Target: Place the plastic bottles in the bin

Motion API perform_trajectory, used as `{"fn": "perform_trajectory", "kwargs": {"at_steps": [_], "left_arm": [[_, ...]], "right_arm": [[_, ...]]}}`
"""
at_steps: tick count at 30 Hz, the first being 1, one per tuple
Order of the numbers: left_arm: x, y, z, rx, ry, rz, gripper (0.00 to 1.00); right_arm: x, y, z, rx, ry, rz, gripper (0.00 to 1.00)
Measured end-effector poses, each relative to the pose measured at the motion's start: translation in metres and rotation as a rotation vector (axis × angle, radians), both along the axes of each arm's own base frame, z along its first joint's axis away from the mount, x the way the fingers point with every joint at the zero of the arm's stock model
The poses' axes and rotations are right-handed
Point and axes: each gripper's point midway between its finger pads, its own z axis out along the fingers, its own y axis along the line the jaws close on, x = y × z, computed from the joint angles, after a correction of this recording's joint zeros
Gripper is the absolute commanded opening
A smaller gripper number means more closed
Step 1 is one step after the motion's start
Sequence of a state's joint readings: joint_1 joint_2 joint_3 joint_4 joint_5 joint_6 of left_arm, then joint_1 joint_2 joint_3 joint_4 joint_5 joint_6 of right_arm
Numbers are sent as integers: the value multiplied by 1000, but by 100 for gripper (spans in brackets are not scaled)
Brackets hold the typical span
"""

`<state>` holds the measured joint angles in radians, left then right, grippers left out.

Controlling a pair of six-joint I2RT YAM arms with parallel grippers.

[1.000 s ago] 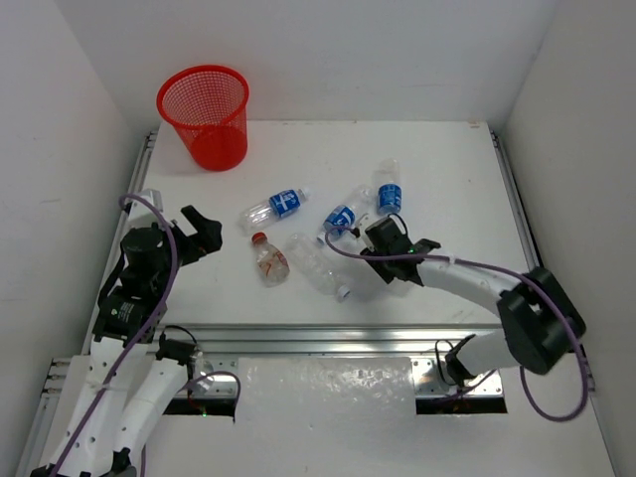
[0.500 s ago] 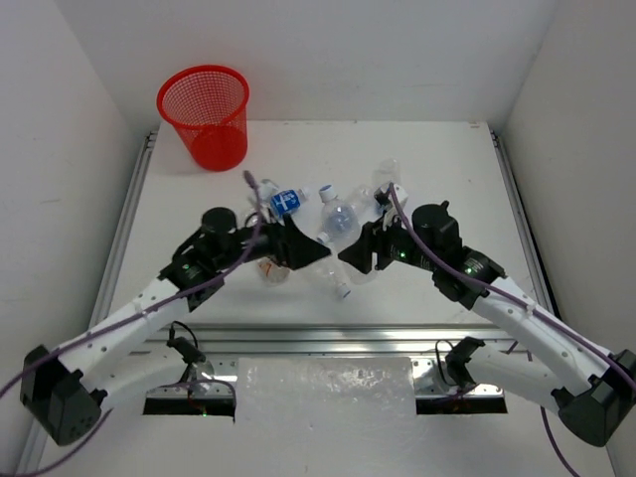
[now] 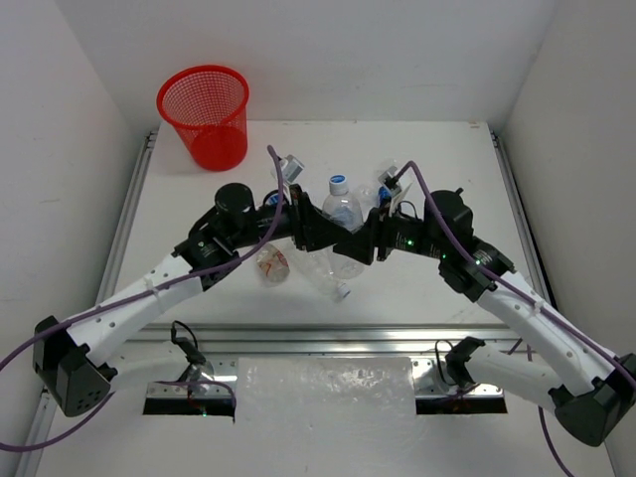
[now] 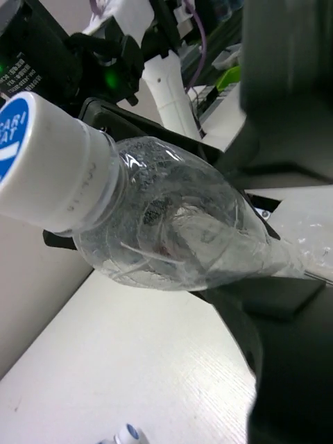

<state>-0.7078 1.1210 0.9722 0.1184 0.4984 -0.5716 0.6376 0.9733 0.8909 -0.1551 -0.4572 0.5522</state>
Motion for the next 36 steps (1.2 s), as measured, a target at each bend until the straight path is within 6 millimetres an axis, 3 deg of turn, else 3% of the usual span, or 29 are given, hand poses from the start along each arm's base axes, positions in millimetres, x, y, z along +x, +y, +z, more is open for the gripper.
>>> {"fn": "perform_trajectory", "kwargs": {"at_steps": [1,3,6,7,8,11,14,17,22,25,27,32,33,34,35,36], "left_arm": [[-3,0,1,1,-2,-17,0],[0,2,7,7,-17,-2,0],[5,2,15,14,-20,28,0],[6,3,15,15,-22,39,0],[8,3,16,20,-21,50,0],[31,9,12,51,15,186,0],[60,25,11,97,42,366,0],[109,69,18,118,53,611,0],[187,174,28,154,73,1076,0],[228,224,41,170,61,1288,0],[261,252,56,172,37,1396,0],[355,319,84,190,-45,1591,0],[375,329,86,191,-65,1613,8],[392,339,86,196,-82,1635,34],[408,347,81,203,-97,1650,47],[421,356,69,224,-102,1655,83]], "right_arm": [[-1,-1,3,6,-7,4,37],[-7,0,14,28,-45,32,44],[-7,-2,20,33,-83,21,46],[-7,-3,22,36,-90,17,57],[-6,-3,22,36,-91,12,98],[-6,-2,14,4,-112,8,99],[1,-15,-3,-63,-107,-74,99],[-4,-40,-17,-124,-111,-159,99],[-12,-77,-13,-158,-172,-280,99],[-18,-89,-16,-163,-190,-312,99],[-21,-94,-29,-181,-179,-321,99],[-33,-100,-91,-248,-83,-302,99],[-36,-100,-105,-263,-58,-291,99],[-39,-101,-117,-278,-37,-284,99],[-41,-101,-126,-289,-17,-280,99],[-41,-101,-132,-299,0,-280,99]]}}
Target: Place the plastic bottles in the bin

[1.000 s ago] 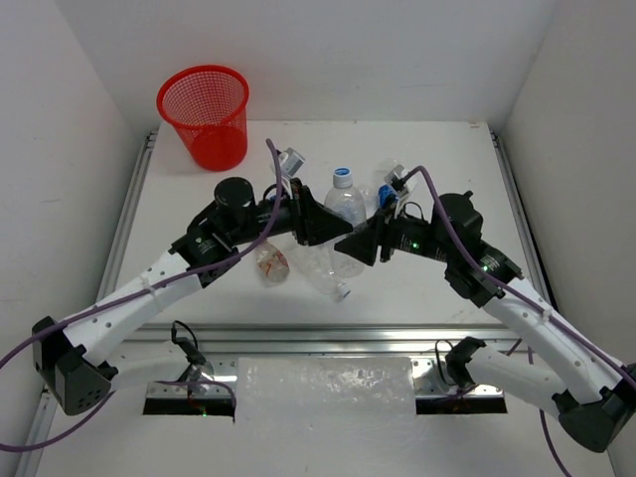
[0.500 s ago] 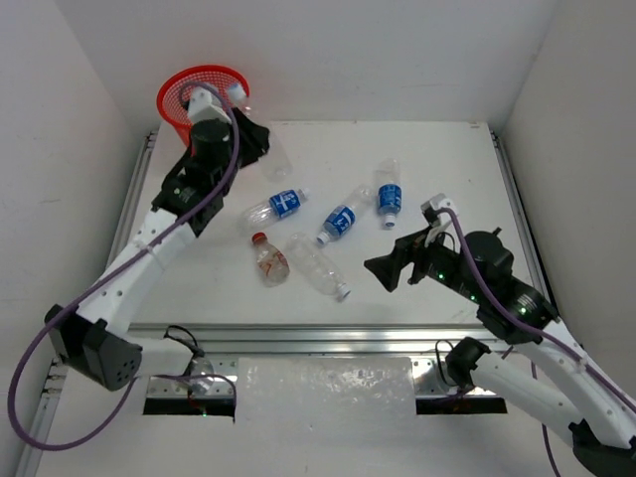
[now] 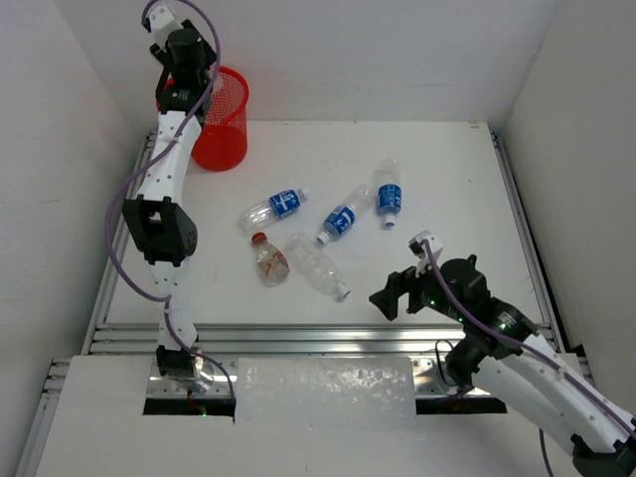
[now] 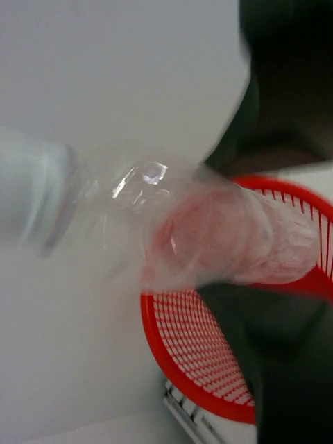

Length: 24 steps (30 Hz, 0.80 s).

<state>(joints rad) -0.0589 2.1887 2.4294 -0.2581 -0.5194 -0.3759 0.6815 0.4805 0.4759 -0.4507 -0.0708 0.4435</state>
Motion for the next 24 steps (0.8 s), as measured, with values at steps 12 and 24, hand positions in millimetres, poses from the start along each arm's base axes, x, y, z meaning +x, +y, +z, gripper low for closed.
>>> {"fn": "perform_trajectory", "kwargs": {"at_steps": [12,24], "left_arm": [[-2,11,-43,15,141,-52,100],[-262,-26,70,-135,-72,-258,100]], "right_arm": [[52,1,-56,-149,227,-199,99],[208,-49,-14,-173,181,-513,99]]}}
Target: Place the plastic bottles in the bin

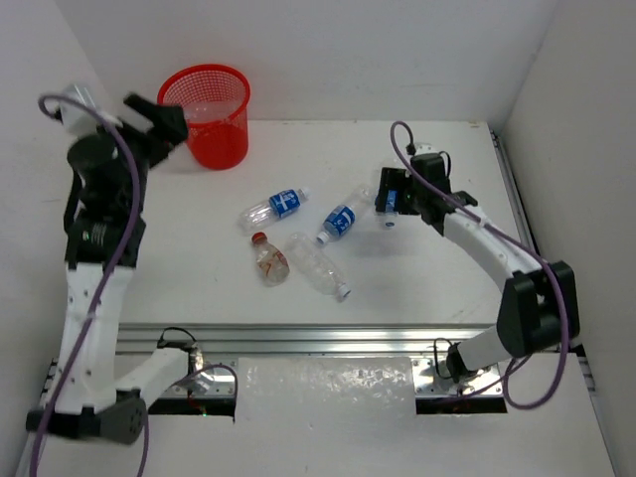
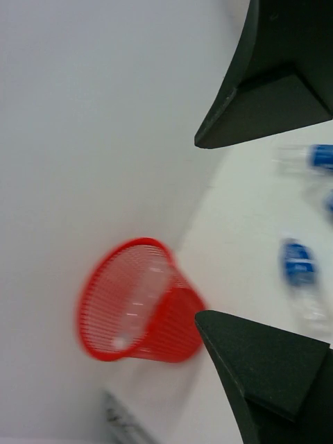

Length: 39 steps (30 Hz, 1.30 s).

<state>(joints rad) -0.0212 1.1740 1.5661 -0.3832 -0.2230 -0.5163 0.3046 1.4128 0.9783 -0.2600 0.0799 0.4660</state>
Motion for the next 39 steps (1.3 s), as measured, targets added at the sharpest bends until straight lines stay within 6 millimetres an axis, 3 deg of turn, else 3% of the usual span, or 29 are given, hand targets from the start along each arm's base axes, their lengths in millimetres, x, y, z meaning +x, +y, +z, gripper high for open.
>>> {"fn": "perform_trajectory", "kwargs": {"at_steps": [3,6,9,11,15,19,21,23,25,27,30,31,33,36,39], "left_arm": [[-45,-14,-63,-7,71,-81,100],[-58,-31,-131,-14,192,-175,100],[-69,-42,-187,-2,320,-249,100],[-78,-43,-213,20,391,-267,100],[-91,-40,-221,72,396,-273,100],[-93,-41,-224,94,390,-291,100],[-93,-42,-224,100,386,-301,100],[-91,-45,-227,101,393,-320,100],[-91,-51,-231,96,403,-355,100],[-90,-63,-232,81,401,-422,100],[-86,-90,-229,22,383,-560,100],[-82,-104,-227,-8,370,-622,100],[-79,-138,-222,-44,344,-746,100],[-90,-212,-213,-59,320,-999,100],[-96,-268,-191,-60,274,-1162,100]], "right_arm": [[37,-6,-2,-39,-3,-14,95],[61,-13,-21,-89,27,-18,89],[84,-18,-49,-148,83,-15,88],[96,-19,-64,-174,112,-9,88],[108,-22,-89,-186,163,5,83],[104,-33,-115,-178,220,-5,65],[96,-36,-125,-170,248,1,49],[96,-39,-123,-167,237,1,27],[91,-42,-123,-173,238,6,22],[72,-43,-118,-178,247,11,21],[31,-35,-90,-169,210,46,21],[15,-23,-72,-138,167,90,21],[-13,18,-28,-11,41,229,20],[-64,92,50,247,-200,537,19],[-108,123,94,396,-308,746,19]]}}
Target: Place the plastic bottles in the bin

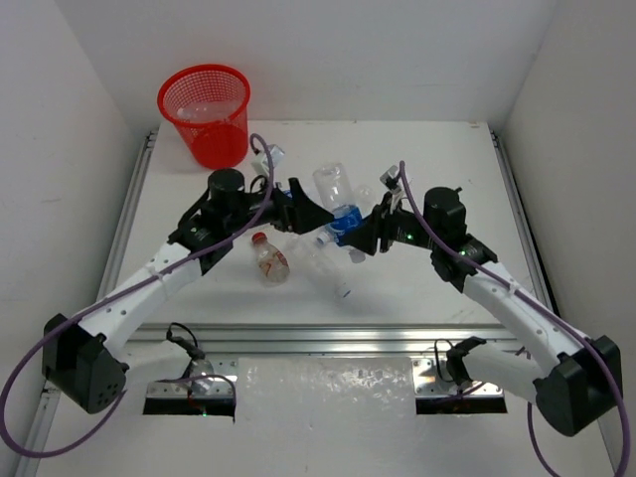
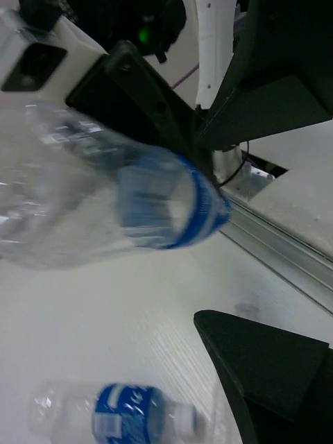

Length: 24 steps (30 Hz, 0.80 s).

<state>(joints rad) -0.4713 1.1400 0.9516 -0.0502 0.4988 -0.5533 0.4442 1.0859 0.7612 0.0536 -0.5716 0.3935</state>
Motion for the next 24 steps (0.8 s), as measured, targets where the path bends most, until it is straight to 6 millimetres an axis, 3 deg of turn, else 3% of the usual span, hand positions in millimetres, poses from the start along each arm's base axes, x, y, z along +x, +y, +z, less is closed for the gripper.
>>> {"fn": "perform_trajectory", "kwargs": {"at_steps": [3,7,9,10,11,13,14,15,18,20,22,24], "left_arm": [[1,-24,24,-44,-53,-49,100],[-1,-37,49,-96,-119,-68,99],[-4,-44,57,-119,-140,-91,76],[-6,-49,59,-128,-147,-110,60],[-8,-54,61,-137,-147,-133,28],[-10,-63,63,-131,-166,-172,2],[-9,-66,63,-132,-159,-183,0],[-7,-67,63,-128,-159,-184,0],[9,-63,62,-76,-129,-98,0],[35,-50,67,-8,-107,63,0],[70,-26,86,55,-119,272,0],[117,27,111,109,-129,538,0]], "right_arm": [[-28,11,13,63,-19,125,19],[-51,16,17,93,-7,222,20],[-59,18,21,101,-11,257,21],[-62,18,22,104,-14,267,24],[-63,17,22,103,-9,268,27],[-64,15,20,96,1,261,38],[-62,14,20,93,-1,247,87],[-61,12,20,89,5,228,99],[-49,3,17,50,-12,120,99],[-35,-11,10,0,2,-20,99],[-21,-35,-2,-66,23,-199,99],[-16,-54,-10,-104,31,-317,99]]}}
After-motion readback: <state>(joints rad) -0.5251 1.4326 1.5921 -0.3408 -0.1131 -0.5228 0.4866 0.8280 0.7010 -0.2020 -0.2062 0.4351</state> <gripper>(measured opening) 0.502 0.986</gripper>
